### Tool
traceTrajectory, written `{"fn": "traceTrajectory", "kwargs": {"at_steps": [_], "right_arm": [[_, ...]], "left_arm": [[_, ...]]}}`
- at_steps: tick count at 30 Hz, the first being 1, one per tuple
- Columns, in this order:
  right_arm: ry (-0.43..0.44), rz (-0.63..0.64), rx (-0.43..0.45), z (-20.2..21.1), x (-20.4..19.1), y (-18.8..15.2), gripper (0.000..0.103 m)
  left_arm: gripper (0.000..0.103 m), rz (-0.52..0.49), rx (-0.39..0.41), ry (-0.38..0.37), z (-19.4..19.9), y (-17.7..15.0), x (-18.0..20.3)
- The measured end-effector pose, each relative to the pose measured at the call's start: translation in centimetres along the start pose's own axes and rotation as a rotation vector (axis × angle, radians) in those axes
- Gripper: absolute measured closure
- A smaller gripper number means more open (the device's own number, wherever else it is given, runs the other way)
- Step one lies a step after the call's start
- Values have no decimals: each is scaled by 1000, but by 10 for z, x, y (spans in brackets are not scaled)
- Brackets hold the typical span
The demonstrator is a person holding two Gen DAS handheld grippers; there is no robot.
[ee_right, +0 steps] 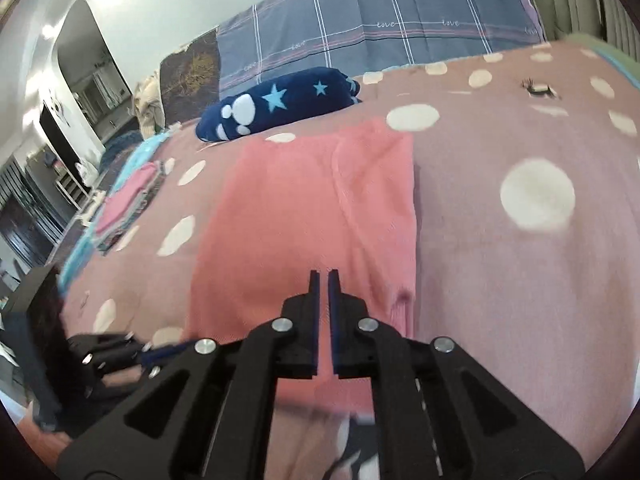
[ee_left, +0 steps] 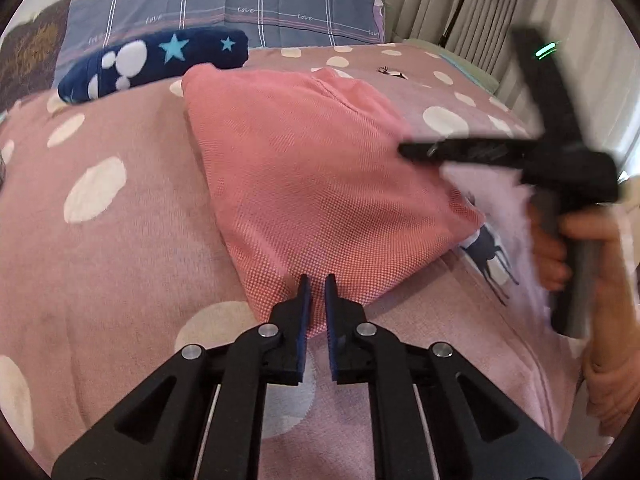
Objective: Fold small clothes
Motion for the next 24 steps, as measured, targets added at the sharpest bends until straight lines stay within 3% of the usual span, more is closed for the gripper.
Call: {"fn": "traceTrajectory", "kwargs": {"at_steps": [1, 3, 8, 12, 14, 15, 16, 18, 21, 24], "right_arm": [[-52, 5, -46, -16, 10, -2, 100], [-41, -11, -88, -33, 20, -6, 103], [-28, 65, -57, -15, 8, 12, 103], [18, 83, -28, -5, -3, 34, 90], [4, 97, -19, -8, -2, 50, 85], [-2, 95, -15, -10, 2, 55, 75], [6, 77, -16, -14, 8, 62, 55], [50, 0, -44, -25, 27, 71, 39], [65, -88, -75, -40, 48, 78, 39], [176, -101, -145, -56, 48, 72, 39]], "left_arm": [[94, 11, 0, -15, 0, -1, -1], [94, 25, 3, -38, -1, -2, -3], [94, 101, -2, -115, 5, 2, -10], [93, 146, 45, -122, 20, 24, -25], [87, 149, 75, -74, 24, 42, -41], [74, 153, 74, -62, 22, 49, -48], [59, 164, 64, -56, 17, 57, -57], [56, 188, 37, -65, 5, 67, -68], [55, 203, -15, -102, -20, 80, -76], [50, 195, -44, -112, -49, 89, -78]]}}
Point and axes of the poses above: each gripper's, at about its wrist camera, not at the fingertips, and z roughly against the way its jaws point, x to its right, y to its top, the point moved 8 cm from there along -z, roughly the way its jaws point, and after that the axes turned 2 degrees about -y, right-handed, at the moved point
